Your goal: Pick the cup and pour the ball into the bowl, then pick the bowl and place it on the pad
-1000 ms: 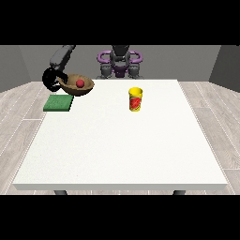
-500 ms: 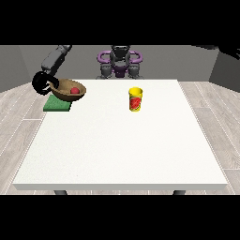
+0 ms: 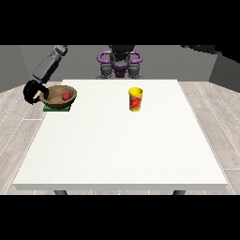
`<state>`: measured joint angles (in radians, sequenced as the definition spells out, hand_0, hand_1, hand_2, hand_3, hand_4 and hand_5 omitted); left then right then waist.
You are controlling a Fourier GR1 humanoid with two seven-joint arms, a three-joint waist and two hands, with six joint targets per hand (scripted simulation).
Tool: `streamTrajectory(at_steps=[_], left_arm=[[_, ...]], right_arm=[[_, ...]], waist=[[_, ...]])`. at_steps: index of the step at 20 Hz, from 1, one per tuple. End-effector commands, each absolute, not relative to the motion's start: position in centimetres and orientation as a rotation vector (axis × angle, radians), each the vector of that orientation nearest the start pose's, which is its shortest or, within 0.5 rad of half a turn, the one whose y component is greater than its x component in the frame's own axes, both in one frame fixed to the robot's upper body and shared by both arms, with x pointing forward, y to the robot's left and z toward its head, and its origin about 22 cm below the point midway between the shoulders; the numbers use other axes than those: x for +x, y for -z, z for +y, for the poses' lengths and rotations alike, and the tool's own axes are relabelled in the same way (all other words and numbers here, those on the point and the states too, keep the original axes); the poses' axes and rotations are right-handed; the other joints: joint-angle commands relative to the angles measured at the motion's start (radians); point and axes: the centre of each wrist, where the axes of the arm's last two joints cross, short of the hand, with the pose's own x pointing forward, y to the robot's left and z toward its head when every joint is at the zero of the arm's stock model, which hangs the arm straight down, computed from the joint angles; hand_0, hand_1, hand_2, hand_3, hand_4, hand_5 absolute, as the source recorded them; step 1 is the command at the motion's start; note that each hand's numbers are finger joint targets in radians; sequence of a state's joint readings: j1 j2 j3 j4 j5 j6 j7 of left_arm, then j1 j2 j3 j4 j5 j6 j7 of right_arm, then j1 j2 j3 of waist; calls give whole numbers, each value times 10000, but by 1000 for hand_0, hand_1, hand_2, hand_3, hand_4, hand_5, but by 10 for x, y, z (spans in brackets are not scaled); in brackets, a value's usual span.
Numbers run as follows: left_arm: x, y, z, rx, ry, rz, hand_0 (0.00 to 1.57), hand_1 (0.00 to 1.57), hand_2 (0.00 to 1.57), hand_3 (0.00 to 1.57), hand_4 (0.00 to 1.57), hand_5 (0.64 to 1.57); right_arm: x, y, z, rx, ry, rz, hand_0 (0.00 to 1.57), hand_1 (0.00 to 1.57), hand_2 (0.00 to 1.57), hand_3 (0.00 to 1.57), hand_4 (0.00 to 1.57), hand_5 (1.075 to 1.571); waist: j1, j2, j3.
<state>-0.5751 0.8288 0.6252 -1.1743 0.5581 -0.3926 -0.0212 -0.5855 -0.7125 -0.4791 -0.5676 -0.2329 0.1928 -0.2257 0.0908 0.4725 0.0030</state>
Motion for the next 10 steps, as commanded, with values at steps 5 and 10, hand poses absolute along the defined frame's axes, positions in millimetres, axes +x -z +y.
streamTrajectory(at_steps=[5, 10], left_arm=[[268, -271, 491, 1524, -651, -22382, 0, 0, 0, 0, 694, 1556], [263, -270, 496, 1289, -955, -22003, 0, 0, 0, 0, 696, 1556]], right_arm=[[311, -114, -532, -4157, 2470, -16607, 1571, 1571, 1571, 0, 988, 1570], [309, -74, -517, -4090, 1860, -16138, 1571, 1571, 1571, 460, 982, 1567]], waist=[[-98, 515, -10], [-168, 36, -8]])
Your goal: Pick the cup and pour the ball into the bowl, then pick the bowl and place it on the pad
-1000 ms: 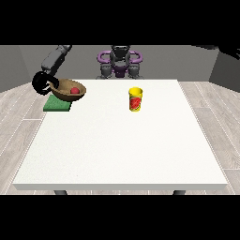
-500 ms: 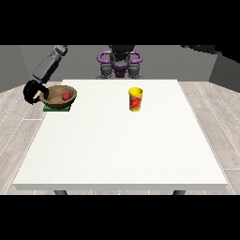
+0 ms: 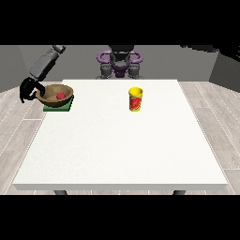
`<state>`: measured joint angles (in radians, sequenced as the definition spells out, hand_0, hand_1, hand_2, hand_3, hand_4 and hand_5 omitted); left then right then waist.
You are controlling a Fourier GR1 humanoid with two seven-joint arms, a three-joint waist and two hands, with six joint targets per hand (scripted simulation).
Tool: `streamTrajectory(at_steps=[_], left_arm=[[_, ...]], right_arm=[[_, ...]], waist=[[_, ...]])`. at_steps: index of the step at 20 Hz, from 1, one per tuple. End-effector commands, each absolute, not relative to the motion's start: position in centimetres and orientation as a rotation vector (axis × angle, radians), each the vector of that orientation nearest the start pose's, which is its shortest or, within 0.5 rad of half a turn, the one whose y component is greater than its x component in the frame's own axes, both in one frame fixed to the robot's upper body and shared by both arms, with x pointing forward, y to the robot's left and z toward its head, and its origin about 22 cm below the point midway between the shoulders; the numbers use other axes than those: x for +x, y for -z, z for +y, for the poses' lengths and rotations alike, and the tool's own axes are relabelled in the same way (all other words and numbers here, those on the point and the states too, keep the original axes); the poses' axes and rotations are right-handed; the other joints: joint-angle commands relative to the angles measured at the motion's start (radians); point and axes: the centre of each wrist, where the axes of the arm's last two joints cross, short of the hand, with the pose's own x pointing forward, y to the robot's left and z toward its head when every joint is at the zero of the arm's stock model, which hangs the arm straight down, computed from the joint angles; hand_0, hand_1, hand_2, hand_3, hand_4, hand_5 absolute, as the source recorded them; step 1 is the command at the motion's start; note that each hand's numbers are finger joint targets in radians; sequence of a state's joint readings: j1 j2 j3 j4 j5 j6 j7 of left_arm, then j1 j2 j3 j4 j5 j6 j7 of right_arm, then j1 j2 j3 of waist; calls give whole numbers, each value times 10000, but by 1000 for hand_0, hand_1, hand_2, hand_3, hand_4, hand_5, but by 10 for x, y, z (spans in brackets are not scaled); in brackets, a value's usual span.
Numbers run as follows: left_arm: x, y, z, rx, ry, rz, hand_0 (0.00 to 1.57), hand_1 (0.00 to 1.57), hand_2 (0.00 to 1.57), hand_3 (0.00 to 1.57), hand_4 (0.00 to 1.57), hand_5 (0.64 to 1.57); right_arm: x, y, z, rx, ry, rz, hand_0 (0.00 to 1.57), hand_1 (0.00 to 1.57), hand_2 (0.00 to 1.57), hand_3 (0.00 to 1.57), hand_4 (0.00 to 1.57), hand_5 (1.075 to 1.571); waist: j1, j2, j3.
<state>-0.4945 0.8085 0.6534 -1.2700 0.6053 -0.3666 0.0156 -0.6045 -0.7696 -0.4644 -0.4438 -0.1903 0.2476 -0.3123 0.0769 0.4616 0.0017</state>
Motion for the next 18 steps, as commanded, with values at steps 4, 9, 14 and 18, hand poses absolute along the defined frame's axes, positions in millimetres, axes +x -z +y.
streamTrajectory(at_steps=[4, 9, 14, 18], left_arm=[[270, -237, 485, 1088, -735, -20990, 0, 0, 0, 0, 680, 1554], [280, -215, 507, 1675, -1235, -20116, 0, 0, 0, 0, 670, 1554], [266, -248, 516, 1367, -1003, -20688, 0, 0, 0, 0, 651, 1538], [269, -258, 509, 1567, -1098, -20767, 0, 0, 0, 0, 654, 1546]], right_arm=[[311, -52, -504, -3899, 1703, -14533, 1571, 1571, 1571, 881, 999, 1564], [326, -62, -490, -3815, 985, -13798, 1571, 1571, 1571, 1374, 970, 1562], [307, -94, -532, -3746, 3507, -14054, 1337, 1337, 1571, 1060, 0, 1571], [313, -78, -518, -4163, 2641, -13733, 0, 0, 0, 0, 0, 1503]], waist=[[221, -1068, -9], [-346, -1767, -30], [-99, -1051, -3], [-98, -1120, -3]])
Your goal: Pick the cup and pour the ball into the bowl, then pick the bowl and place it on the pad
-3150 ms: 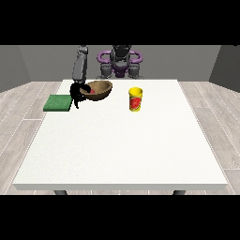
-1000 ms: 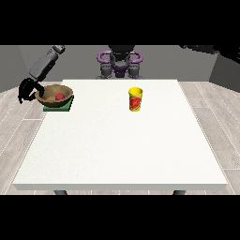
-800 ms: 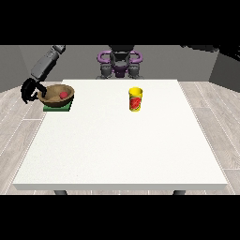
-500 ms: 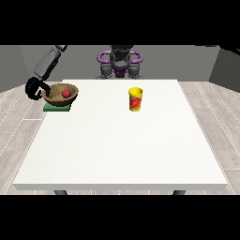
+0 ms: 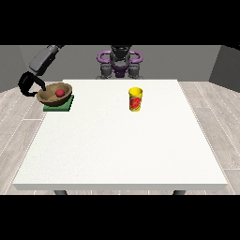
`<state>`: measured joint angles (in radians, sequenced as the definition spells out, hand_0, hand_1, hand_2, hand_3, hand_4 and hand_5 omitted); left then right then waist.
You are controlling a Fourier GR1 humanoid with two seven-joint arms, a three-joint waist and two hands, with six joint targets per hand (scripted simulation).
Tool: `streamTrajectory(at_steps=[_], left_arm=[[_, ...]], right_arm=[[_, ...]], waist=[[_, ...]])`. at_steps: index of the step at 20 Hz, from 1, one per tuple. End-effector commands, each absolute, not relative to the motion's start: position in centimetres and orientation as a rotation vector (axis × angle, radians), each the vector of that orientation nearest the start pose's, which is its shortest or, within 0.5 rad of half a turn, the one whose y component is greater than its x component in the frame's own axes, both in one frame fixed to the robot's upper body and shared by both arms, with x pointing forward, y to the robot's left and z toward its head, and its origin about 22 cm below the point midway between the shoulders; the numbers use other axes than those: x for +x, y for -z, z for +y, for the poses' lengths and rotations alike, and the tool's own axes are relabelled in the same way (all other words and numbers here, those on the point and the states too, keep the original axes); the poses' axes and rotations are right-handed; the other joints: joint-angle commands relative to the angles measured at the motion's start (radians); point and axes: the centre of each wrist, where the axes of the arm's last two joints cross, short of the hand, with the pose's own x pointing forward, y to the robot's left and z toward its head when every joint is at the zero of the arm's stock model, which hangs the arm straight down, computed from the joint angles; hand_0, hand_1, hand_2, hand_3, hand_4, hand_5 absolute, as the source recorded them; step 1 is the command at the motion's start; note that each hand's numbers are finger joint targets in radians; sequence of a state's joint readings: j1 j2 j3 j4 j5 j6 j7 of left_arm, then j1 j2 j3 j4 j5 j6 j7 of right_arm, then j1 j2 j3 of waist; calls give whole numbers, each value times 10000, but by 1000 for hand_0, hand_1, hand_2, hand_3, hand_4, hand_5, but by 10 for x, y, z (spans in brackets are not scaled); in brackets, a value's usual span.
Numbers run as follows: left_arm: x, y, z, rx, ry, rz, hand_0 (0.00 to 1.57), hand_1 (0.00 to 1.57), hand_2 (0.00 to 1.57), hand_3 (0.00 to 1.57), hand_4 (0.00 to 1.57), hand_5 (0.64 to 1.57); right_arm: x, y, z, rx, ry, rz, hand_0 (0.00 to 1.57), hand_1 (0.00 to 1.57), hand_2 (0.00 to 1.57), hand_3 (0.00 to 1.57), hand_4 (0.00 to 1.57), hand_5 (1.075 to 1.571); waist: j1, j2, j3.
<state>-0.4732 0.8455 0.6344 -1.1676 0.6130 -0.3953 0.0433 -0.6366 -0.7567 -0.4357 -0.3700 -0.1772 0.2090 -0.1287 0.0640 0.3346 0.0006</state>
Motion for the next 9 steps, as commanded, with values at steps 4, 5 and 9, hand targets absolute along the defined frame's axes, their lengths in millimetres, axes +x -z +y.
streamTrajectory(at_steps=[4, 5, 9], left_arm=[[291, -245, 454, -387, -890, -20418, 0, 0, 0, 0, 983, 1570], [292, -235, 457, -365, -873, -19655, 0, 0, 0, 0, 983, 1570], [299, -195, 463, 413, -1400, -17610, 0, 0, 0, 0, 983, 1570]], right_arm=[[312, -97, -529, -4302, 2891, -12575, 0, 0, 0, 0, 0, 1471], [311, -109, -535, -4364, 2753, -12593, 0, 0, 0, 0, 0, 1477], [348, -107, -490, -2830, 1181, -13742, 0, 0, 0, 0, 701, 1219]], waist=[[4, -1184, 29], [49, -1644, 13], [-821, -3887, -26]])
